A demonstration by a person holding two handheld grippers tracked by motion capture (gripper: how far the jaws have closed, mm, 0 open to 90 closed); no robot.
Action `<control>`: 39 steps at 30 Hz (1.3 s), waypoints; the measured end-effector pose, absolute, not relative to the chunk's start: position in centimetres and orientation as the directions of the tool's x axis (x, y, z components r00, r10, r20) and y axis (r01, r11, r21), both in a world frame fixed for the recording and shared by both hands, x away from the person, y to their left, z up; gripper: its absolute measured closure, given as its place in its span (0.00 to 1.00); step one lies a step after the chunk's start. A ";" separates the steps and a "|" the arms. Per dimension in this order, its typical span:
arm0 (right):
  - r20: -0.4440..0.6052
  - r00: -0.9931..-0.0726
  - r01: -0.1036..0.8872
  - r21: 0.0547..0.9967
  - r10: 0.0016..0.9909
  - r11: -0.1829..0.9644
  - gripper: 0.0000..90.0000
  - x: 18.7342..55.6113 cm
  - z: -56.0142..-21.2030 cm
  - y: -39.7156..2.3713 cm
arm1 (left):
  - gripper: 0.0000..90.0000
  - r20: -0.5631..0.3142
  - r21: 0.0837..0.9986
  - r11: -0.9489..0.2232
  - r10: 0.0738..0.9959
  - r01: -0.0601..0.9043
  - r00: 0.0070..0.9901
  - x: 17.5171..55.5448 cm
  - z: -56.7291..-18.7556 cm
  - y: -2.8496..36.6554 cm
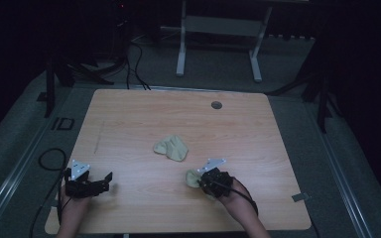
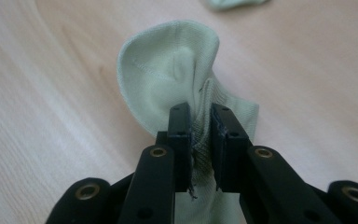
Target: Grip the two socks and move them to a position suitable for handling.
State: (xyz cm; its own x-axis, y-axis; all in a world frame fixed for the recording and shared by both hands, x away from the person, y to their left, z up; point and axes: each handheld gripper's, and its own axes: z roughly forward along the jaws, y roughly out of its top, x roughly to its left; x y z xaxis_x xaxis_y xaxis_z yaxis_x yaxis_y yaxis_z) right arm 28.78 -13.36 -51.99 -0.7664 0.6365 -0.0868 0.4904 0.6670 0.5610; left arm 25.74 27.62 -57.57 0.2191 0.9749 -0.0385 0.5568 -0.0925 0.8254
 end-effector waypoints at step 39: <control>0.000 -0.733 0.563 0.560 0.680 0.608 0.50 28.8 -50.7 -12.1 | 0.91 0.147 0.785 -0.585 0.495 0.203 0.856 24.5 -53.1 8.8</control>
